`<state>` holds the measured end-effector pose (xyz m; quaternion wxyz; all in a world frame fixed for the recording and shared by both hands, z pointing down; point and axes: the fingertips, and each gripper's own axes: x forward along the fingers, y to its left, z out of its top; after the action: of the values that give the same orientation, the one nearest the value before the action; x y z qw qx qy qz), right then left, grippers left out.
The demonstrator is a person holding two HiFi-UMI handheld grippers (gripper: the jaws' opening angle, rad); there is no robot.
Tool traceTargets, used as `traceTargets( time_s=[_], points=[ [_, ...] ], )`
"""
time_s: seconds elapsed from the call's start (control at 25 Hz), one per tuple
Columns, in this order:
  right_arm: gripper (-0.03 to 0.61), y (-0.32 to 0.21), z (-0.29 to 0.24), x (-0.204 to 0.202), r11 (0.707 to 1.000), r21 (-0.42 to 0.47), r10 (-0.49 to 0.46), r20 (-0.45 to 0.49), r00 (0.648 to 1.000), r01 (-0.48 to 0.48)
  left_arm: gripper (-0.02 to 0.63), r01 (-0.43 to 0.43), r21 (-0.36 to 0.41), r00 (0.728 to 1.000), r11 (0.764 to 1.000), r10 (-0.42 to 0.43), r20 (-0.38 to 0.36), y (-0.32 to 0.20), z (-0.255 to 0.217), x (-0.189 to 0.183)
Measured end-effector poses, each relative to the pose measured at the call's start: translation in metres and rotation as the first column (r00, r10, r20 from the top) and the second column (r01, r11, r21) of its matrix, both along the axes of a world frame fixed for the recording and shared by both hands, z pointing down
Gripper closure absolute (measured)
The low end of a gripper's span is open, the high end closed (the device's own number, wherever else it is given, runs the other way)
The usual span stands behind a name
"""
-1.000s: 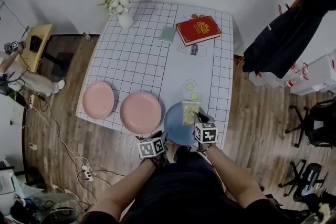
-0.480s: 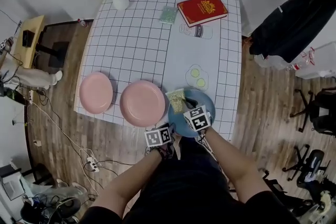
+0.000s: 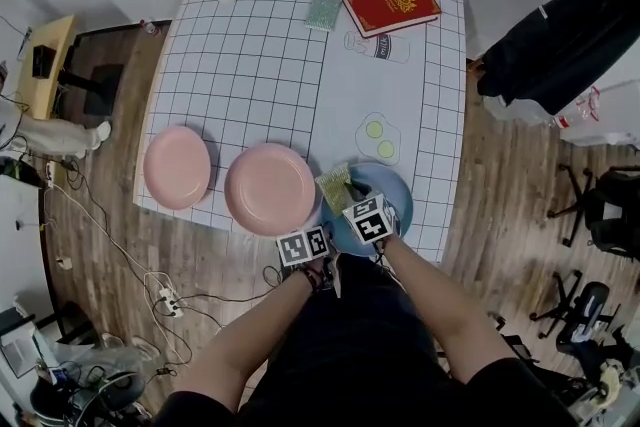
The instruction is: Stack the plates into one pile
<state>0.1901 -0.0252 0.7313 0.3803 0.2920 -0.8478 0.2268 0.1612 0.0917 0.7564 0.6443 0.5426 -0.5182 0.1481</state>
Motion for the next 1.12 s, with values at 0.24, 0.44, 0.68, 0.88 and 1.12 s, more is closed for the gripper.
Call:
traceTargets(
  time_s=[0.24, 0.44, 0.68, 0.88, 1.12],
  points=[
    [0.523, 0.0, 0.007, -0.001, 1.0, 0.021, 0.009, -0.077, 0.997, -0.008, 0.6, 0.032, -0.034, 0.999, 0.999, -0.033, -0.018, 0.005, 0.002, -0.001],
    [0.522, -0.016, 0.009, 0.011, 0.996, 0.061, 0.078, -0.108, 0.991, -0.072, 0.601, 0.041, -0.033, 0.999, 0.999, -0.041, -0.007, 0.001, 0.003, -0.002],
    [0.522, -0.03, 0.01, 0.037, 0.984, 0.111, 0.161, -0.177, 0.971, -0.143, 0.603, 0.062, -0.027, 0.998, 0.998, -0.062, -0.007, 0.002, 0.002, -0.002],
    [0.523, -0.037, 0.011, 0.065, 0.967, 0.157, 0.238, -0.253, 0.938, -0.203, 0.603, 0.08, -0.022, 0.997, 0.997, -0.08, -0.017, 0.002, 0.002, -0.002],
    [0.523, -0.037, 0.013, 0.098, 0.95, 0.185, 0.302, -0.334, 0.893, -0.252, 0.603, 0.098, -0.012, 0.995, 0.995, -0.098, -0.029, 0.001, 0.004, -0.003]
  ],
)
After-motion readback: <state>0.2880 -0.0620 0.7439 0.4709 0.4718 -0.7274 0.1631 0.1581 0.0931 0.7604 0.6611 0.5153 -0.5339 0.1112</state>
